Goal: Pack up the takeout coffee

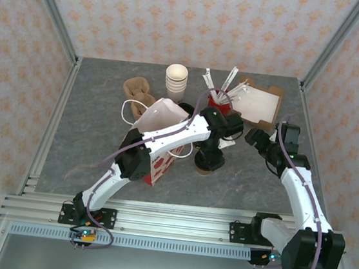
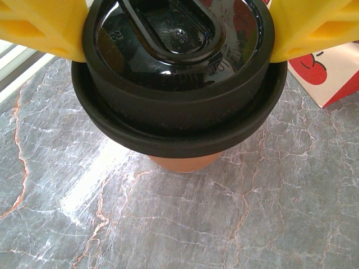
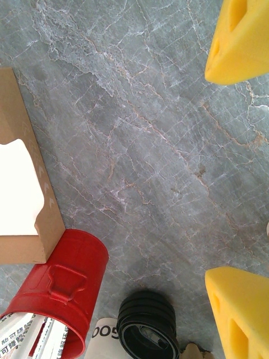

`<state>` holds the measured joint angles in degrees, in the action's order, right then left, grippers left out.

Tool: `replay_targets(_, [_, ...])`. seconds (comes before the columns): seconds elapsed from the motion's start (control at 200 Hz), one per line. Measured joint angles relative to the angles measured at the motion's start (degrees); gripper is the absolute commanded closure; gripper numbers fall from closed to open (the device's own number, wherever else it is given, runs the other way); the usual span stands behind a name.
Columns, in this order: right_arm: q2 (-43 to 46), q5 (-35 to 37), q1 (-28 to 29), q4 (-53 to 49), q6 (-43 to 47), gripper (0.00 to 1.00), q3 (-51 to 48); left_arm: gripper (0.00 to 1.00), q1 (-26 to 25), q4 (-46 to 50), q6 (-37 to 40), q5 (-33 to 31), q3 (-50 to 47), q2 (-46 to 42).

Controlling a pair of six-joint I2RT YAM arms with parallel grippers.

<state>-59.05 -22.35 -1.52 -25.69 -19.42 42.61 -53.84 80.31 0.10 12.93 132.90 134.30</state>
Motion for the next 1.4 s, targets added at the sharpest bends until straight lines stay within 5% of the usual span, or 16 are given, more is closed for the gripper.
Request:
replay_targets(0.31, [0.0, -0.1, 0.3, 0.0, 0.0, 0.15, 0.0, 0.40, 0.0, 0.0, 0.0, 0.2, 0.1, 0.0])
replay_targets(0.731, [0.0, -0.1, 0.3, 0.0, -0.1, 0.15, 0.0, 0.43, -0.2, 0.0, -0.5, 2.0, 1.2, -2.7])
replay_targets(1.211, [1.1, 1.2, 0.9, -0.5, -0.1, 0.15, 0.4, 0.45, -1.2, -2.6, -2.6, 7.3, 7.9, -25.0])
replay_targets(1.401, [4.1, -1.2, 8.1, -0.4, 1.6, 0.16, 2.3, 0.45, 1.9, -1.1, -3.4, 2.6, 8.3, -30.9])
